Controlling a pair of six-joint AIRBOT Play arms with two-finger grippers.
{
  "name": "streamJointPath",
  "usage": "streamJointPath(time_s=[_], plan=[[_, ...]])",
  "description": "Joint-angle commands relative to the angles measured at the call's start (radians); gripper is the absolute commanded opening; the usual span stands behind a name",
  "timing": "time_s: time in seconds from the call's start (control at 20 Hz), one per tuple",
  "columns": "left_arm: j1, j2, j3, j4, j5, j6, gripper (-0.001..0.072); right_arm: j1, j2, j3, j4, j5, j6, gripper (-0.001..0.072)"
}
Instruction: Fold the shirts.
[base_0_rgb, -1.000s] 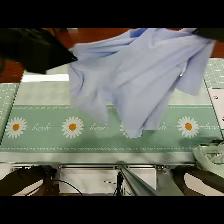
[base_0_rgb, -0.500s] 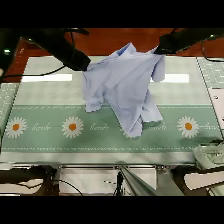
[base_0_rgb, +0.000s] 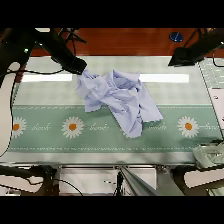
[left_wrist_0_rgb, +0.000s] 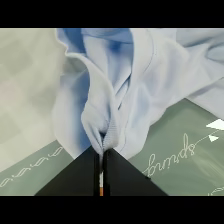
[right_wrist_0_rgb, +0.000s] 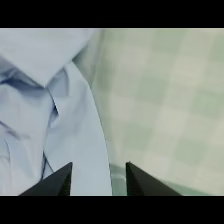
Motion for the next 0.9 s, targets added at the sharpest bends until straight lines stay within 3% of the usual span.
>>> streamJointPath(time_s=[0.0, 0.1, 0.3, 0.4, 0.7, 0.85], plan=[[0.027, -0.005, 0.000, -0.022, -0.002, 0.000, 0.0028, -0.111, 0.077, -0.248, 0.124, 0.082, -0.003, 0.0431], [0.030, -0.005, 0.000, -0.026, -0.006, 0.000, 0.0028, -0.119, 0.190, -0.524, 0.193, 0.005, -0.065, 0.0434], [0.031, -0.005, 0.000, -0.037, -0.006, 0.000, 0.0027, -0.103, 0.412, -1.046, 0.327, -0.192, -0.172, 0.0588], [0.031, -0.005, 0.000, -0.040, -0.006, 0.000, 0.0028, -0.097, 0.462, -1.203, 0.386, -0.262, -0.182, 0.0589], [0.031, -0.005, 0.000, -0.056, -0.006, 0.000, 0.0028, 0.078, 0.471, -1.324, 0.539, -0.478, -0.181, 0.0588], [0.032, -0.005, 0.000, -0.060, -0.006, 0.000, 0.0028, 0.206, 0.460, -1.324, 0.524, -0.653, -0.061, 0.0588]])
